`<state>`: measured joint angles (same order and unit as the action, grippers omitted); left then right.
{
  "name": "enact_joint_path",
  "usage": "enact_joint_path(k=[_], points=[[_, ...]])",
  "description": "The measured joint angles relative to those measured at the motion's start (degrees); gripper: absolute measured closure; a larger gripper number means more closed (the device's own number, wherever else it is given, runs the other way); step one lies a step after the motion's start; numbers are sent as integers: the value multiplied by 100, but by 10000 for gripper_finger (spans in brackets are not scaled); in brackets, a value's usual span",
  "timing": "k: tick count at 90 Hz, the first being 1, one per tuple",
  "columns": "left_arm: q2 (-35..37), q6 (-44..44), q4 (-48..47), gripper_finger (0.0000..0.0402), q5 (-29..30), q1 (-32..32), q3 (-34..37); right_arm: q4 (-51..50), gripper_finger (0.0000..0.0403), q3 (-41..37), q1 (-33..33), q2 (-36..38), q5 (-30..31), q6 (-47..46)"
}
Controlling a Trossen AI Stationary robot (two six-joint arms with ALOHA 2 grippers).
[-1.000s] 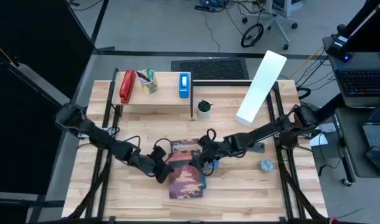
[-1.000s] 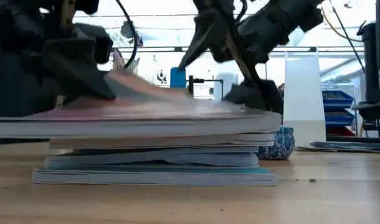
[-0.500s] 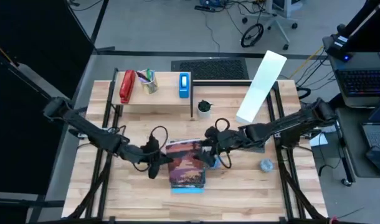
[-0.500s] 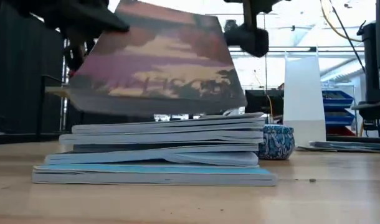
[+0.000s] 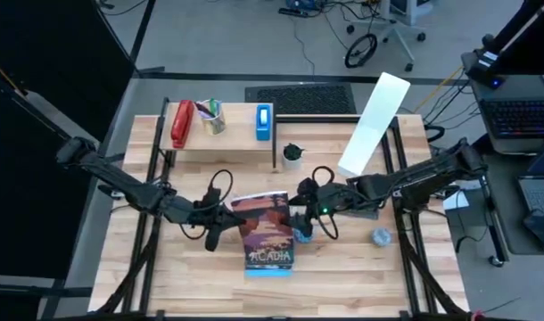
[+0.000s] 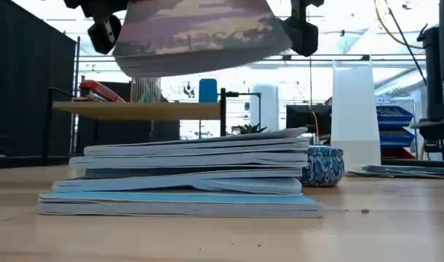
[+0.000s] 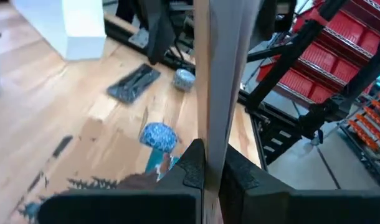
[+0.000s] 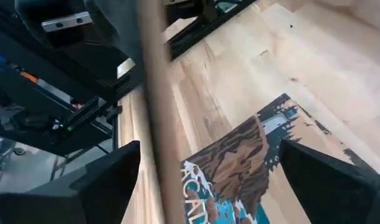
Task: Stock shelves
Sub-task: Put the purple/brown book into the white book shelf
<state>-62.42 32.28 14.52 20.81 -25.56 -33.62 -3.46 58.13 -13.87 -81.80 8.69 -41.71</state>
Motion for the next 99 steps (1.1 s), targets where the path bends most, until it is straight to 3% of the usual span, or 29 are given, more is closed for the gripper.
enact_joint_path(k=[19, 58, 68, 88, 99], points=[[-2, -317, 7, 401, -106, 244, -136, 679, 51, 9, -121, -113, -151, 328], [-3, -309, -9, 401, -357, 356, -147, 865, 173, 7, -122, -173, 60, 508], [-4, -309, -4, 401, -362, 358, -147, 872, 223, 7, -122, -173, 35, 547], [-4, -262, 15, 386, -377, 422, -147, 839, 378, 7, -122, -173, 34, 767], [-4, 32, 15, 362, -376, 448, -147, 793, 391, 4, -123, -173, 44, 706]])
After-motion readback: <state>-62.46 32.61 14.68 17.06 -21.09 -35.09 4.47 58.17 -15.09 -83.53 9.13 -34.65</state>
